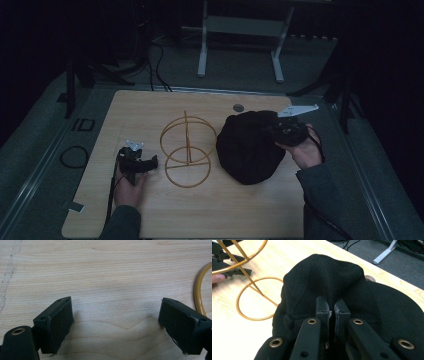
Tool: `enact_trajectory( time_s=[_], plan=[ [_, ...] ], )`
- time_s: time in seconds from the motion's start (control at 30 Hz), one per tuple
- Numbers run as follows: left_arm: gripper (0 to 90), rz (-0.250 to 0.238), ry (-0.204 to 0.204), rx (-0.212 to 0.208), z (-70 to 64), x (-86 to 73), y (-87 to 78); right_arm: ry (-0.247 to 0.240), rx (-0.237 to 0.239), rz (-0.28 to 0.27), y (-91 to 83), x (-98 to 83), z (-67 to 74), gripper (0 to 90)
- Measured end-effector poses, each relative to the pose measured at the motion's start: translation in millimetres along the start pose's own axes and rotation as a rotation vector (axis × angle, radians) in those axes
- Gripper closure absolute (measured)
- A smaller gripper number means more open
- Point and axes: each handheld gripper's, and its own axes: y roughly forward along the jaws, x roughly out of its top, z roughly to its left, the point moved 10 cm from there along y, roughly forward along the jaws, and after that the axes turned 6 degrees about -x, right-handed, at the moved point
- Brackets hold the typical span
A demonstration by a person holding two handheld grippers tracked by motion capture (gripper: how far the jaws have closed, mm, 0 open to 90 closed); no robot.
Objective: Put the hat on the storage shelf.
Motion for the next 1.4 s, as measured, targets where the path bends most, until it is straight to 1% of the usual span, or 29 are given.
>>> enact_trajectory(
  time_s=[0.37, 0.73, 0.8, 0.9, 1.07, 1.4],
  plan=[
    [12.1, 0.001, 0.0, 0.0, -0.1, -0.1, -0.1, 0.0, 0.006, -0.018, -12.6, 8.3, -4.1, 85.1],
    [12.1, 0.001, 0.0, 0.0, 0.0, -0.1, -0.1, 0.037, 0.038, -0.044, -24.0, 13.2, -8.4, 85.1],
    [12.2, 0.001, 0.0, 0.0, -0.1, -0.1, -0.1, 0.052, 0.048, -0.053, -26.7, 14.7, -9.2, 85.1],
    [12.1, 0.001, 0.0, 0.0, 0.0, -0.1, -0.1, 0.059, 0.053, -0.06, -28.2, 16.1, -9.9, 85.1],
    [12.2, 0.001, -0.001, 0.0, -0.1, 0.0, -0.1, 0.085, 0.075, -0.083, -33.2, 21.3, -10.7, 85.1],
    [12.2, 0.001, 0.0, 0.0, 0.0, 0.0, -0.1, 0.103, 0.098, -0.115, -40.4, 28.3, -10.6, 85.3]
  ],
)
